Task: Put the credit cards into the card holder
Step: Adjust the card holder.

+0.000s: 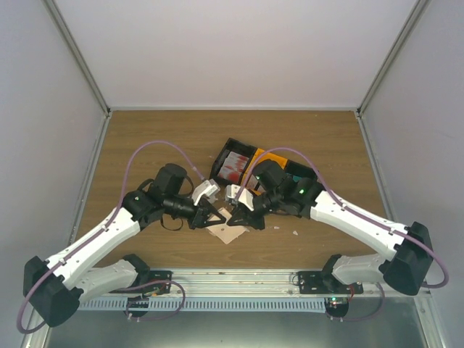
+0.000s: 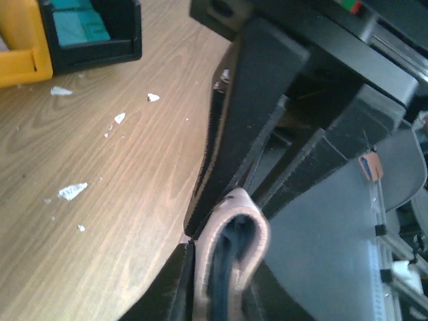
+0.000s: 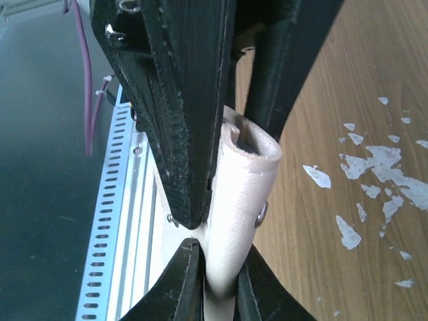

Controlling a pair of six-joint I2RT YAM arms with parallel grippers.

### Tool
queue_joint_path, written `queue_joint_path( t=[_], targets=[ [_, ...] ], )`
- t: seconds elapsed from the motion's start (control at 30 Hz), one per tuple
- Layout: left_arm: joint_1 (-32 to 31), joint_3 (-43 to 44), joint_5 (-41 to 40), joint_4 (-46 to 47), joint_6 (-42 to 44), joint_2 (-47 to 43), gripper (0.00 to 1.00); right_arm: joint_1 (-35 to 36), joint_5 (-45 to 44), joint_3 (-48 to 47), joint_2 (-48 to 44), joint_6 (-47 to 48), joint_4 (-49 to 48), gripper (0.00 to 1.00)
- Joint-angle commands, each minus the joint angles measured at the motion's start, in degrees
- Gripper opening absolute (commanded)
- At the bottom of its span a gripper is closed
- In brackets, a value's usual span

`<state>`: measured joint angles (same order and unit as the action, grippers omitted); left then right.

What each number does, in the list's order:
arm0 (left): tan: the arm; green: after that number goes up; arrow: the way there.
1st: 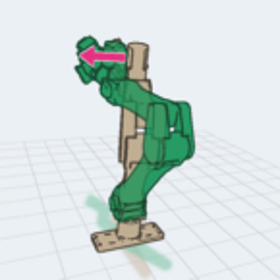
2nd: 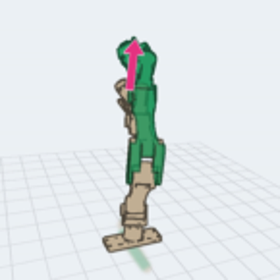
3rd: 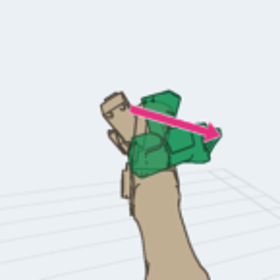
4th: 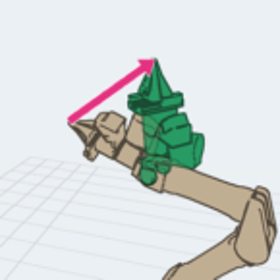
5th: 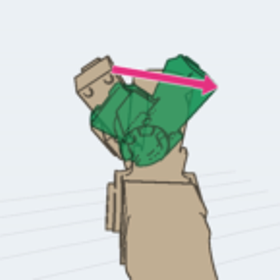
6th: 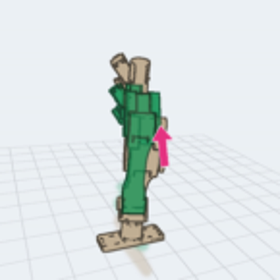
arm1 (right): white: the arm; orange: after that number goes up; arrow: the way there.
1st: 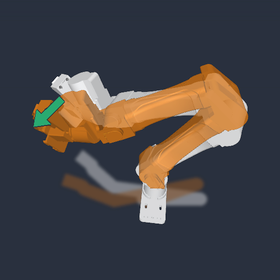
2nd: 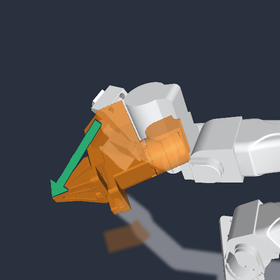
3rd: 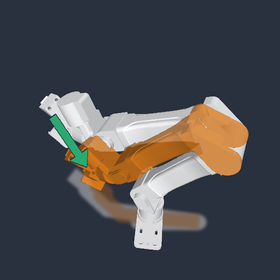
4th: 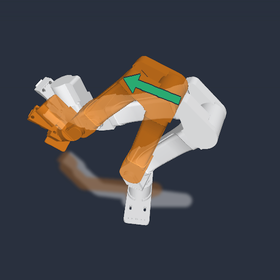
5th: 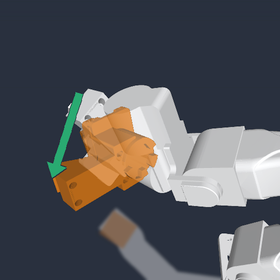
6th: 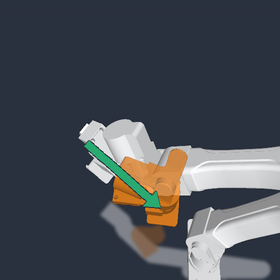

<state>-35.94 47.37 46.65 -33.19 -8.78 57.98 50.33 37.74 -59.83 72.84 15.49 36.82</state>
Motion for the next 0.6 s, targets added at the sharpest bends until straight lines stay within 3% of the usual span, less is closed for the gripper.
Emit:
queue_joint_path(
  t=[0.0,0.2,0.3,0.4,0.5,0.57],
  targets=[
    [0.52,1.69,-0.98,2.28,-1.00,-0.50,0.04,-0.03,1.15,-0.93,-2.89,-2.75,-1.15,0.15],
    [0.90,0.11,-5.69,7.57,-8.56,-3.96,0.00,-0.58,-6.93,5.64,-15.46,-17.22,-10.30,0.59],
    [1.14,-0.44,-12.31,13.66,-21.51,-6.65,0.00,-0.58,-14.87,9.98,-22.69,-27.84,-18.23,0.70],
    [1.14,-2.60,-20.38,21.31,-36.42,-10.69,0.00,-0.58,-27.74,15.04,-27.28,-43.10,-26.67,0.88],
    [1.14,-5.30,-26.06,29.41,-48.42,-14.38,0.00,-0.58,-31.53,18.13,-27.57,-57.18,-32.67,0.90],
    [1.14,-6.07,-28.86,32.08,-54.31,-15.65,0.00,-0.58,-27.36,19.02,-25.54,-62.31,-39.23,0.90]
  ],
)
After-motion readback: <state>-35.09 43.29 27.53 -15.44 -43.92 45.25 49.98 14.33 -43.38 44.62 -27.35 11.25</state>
